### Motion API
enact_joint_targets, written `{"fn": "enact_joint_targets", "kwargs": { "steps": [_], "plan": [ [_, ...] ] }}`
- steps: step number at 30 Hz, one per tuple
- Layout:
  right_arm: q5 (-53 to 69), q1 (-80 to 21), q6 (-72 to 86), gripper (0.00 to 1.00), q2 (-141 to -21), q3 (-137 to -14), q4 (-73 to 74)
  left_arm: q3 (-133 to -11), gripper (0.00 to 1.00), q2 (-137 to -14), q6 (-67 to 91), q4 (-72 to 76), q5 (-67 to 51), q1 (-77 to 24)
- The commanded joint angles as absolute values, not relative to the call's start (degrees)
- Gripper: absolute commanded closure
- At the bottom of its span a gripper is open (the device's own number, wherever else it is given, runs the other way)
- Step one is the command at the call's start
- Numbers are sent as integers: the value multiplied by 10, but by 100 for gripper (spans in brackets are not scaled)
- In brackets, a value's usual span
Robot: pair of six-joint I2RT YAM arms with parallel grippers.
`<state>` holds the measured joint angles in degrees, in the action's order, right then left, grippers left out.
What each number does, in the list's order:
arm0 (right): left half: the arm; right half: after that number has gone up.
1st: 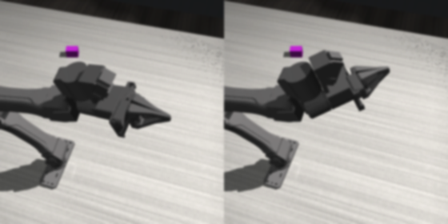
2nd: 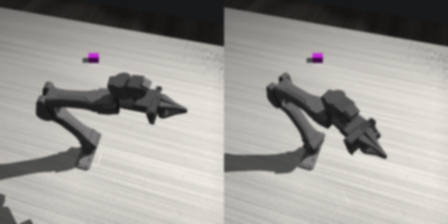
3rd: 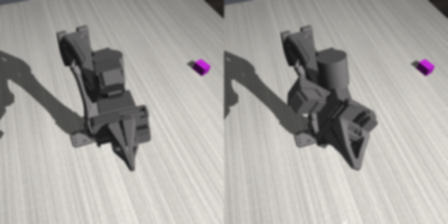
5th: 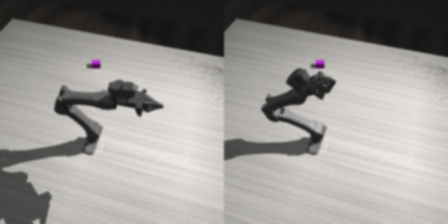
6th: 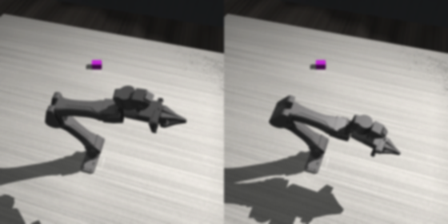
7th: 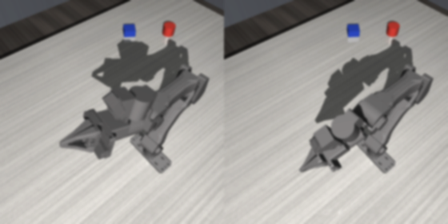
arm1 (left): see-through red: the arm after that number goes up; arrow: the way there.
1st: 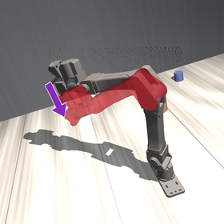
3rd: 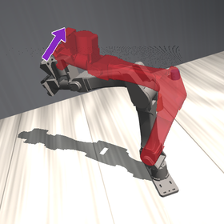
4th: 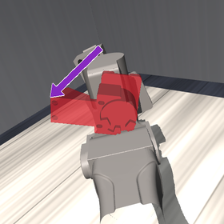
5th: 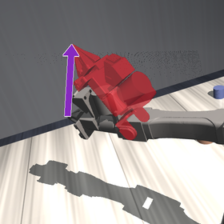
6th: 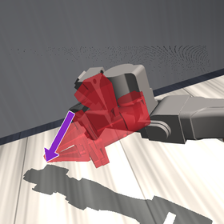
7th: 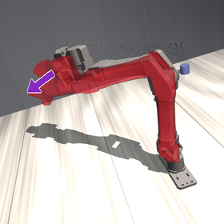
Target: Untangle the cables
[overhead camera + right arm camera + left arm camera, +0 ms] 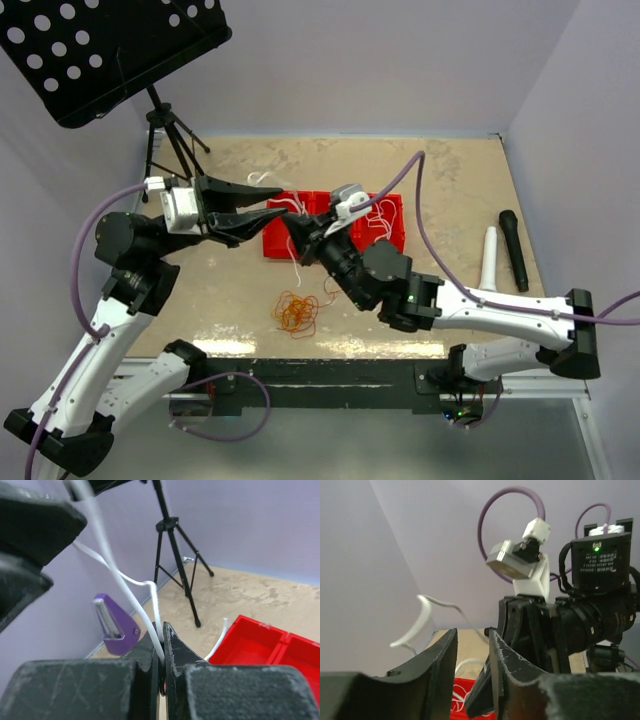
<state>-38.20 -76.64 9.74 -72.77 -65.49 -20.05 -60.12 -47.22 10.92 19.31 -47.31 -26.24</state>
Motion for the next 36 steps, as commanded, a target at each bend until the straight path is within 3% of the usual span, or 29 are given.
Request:
{"fn": "enact_joint_targets", "kwargs": {
  "steps": [1,2,6,10,17,24,31,36],
  "plan": [
    [-403,-737,126,100,-672,-649,-137,-595,45,-462,109,169,-418,-260],
    [-397,-719,137,100,-666,-656,-112,-593,30,-463,107,155,-416,-260],
    [-391,-656,156,100,-653,-683,-18,-598,0,-476,63,70,-485,-260],
    [-398,-593,163,100,-669,-721,74,-591,0,-486,22,1,-576,-260],
    [-373,-476,204,100,-708,-713,155,-560,0,-458,3,-45,-573,-260],
    [-422,-459,146,100,-659,-571,-75,-543,0,-445,-7,-25,-563,-260],
    [-431,-399,136,100,-753,-576,-137,-531,1,-432,-4,-14,-548,-260],
    [-424,-369,124,100,-757,-509,-251,-519,4,-421,-5,11,-538,-260]
  ]
}}
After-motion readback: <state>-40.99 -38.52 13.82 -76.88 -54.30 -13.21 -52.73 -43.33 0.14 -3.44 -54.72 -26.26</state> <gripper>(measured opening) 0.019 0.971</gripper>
